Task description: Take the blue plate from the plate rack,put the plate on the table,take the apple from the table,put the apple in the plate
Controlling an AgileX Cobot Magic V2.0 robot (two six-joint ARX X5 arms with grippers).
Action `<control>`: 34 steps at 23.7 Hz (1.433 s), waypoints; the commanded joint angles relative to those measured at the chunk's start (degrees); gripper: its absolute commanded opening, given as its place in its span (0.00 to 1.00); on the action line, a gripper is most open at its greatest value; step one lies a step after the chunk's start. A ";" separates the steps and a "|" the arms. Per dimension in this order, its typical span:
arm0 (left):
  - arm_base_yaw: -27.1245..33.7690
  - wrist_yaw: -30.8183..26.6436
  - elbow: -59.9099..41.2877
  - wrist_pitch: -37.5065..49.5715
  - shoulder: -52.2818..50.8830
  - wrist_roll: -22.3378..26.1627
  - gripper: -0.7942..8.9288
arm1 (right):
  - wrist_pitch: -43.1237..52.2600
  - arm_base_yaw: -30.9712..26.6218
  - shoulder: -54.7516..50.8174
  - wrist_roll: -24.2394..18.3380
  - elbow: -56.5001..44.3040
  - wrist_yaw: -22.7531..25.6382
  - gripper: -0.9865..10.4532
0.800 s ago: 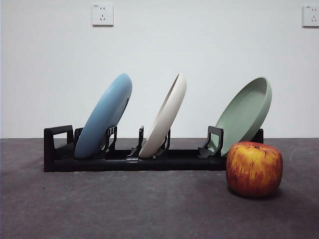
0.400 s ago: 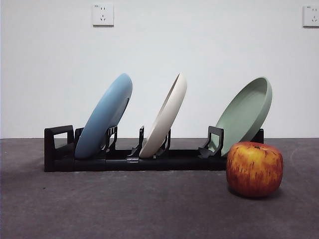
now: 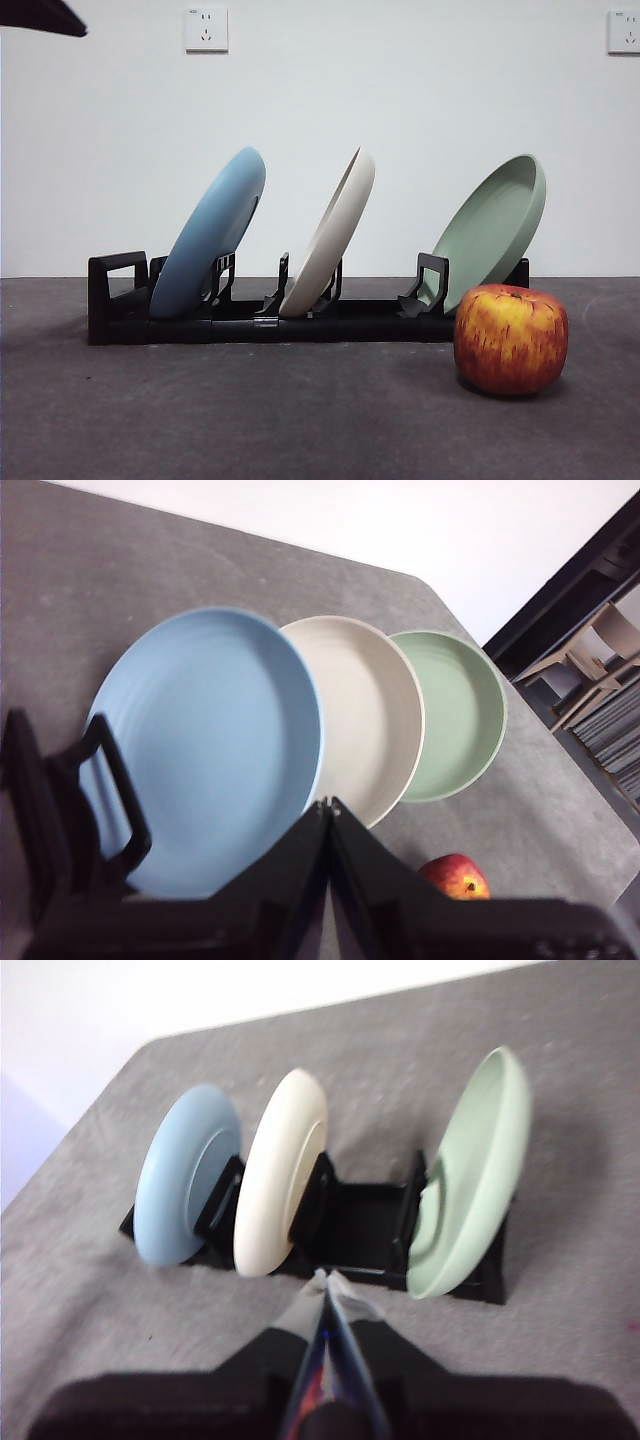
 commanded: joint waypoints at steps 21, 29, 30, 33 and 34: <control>-20.02 -22.53 30.93 -11.43 36.74 8.66 0.31 | -4.20 -0.11 6.32 -1.01 1.62 -1.44 0.31; -20.02 -23.23 31.21 -11.28 40.89 8.83 0.14 | -4.61 -0.13 6.34 -1.01 1.62 -1.25 0.31; -20.02 -23.21 31.21 -11.30 40.89 8.92 0.06 | -4.61 -0.13 6.34 -1.01 1.62 -1.22 0.31; -20.00 -23.23 31.21 -11.47 40.85 8.92 0.07 | -4.61 -0.13 6.34 -1.01 1.62 -1.22 0.31; -20.02 -23.17 31.47 -11.85 40.72 8.90 0.07 | -4.61 -0.13 6.34 -1.01 1.62 -1.20 0.31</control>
